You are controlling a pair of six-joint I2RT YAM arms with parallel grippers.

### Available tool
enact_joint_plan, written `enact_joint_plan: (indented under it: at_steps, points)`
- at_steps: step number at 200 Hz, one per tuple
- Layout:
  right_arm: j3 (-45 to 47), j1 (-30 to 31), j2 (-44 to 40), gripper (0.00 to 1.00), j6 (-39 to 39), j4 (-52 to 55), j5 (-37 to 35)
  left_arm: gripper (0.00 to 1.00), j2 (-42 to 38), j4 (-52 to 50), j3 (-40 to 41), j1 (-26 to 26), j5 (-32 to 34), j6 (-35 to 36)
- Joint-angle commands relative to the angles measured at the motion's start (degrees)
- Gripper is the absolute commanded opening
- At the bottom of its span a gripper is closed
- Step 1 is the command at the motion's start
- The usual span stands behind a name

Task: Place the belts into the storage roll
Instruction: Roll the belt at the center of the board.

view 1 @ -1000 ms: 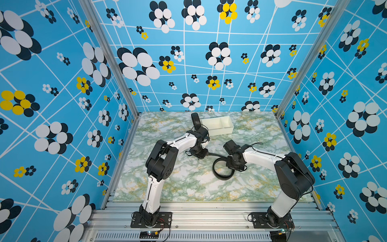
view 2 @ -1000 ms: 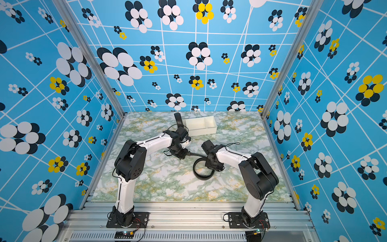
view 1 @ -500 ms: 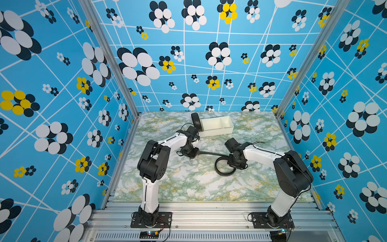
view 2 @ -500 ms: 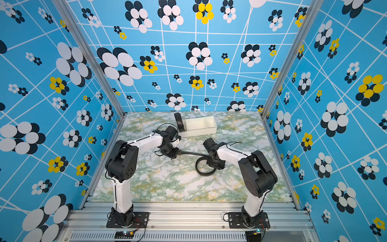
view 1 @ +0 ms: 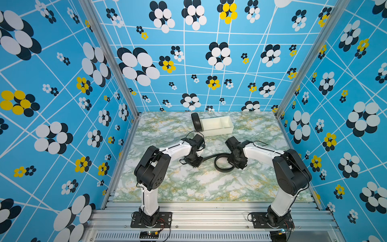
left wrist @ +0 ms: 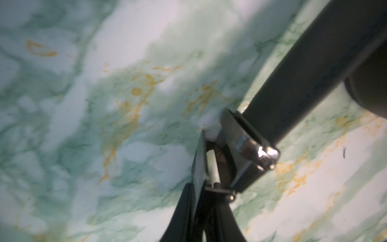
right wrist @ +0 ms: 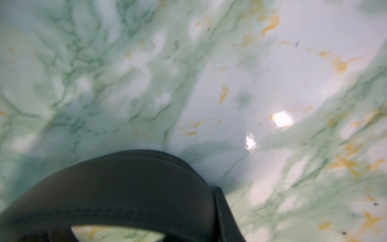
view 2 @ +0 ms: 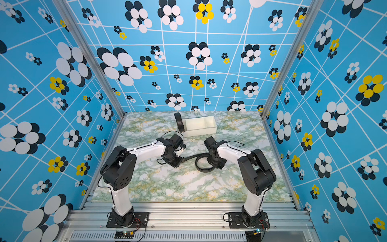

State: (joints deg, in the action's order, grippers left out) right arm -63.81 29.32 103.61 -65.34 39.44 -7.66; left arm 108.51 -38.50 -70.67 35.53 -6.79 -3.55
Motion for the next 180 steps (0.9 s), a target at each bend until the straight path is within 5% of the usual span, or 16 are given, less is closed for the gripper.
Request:
enact_joint_plan:
  at_steps: [1, 72, 180]
  points:
    - [-0.26, -0.99, 4.53, 0.16, -7.50, 4.99, -3.63, 0.00, -1.01, -2.64, 2.47, 3.02, 3.26, -5.59]
    - [-1.67, 5.54, 5.34, 0.16, -11.94, 5.19, -5.48, 0.02, 2.23, 5.91, 1.57, 12.51, 1.33, -22.32]
    - [2.05, 6.27, 5.46, 0.16, -18.29, -0.39, -0.51, 0.42, 0.81, 22.15, 5.68, 18.02, -5.34, -35.37]
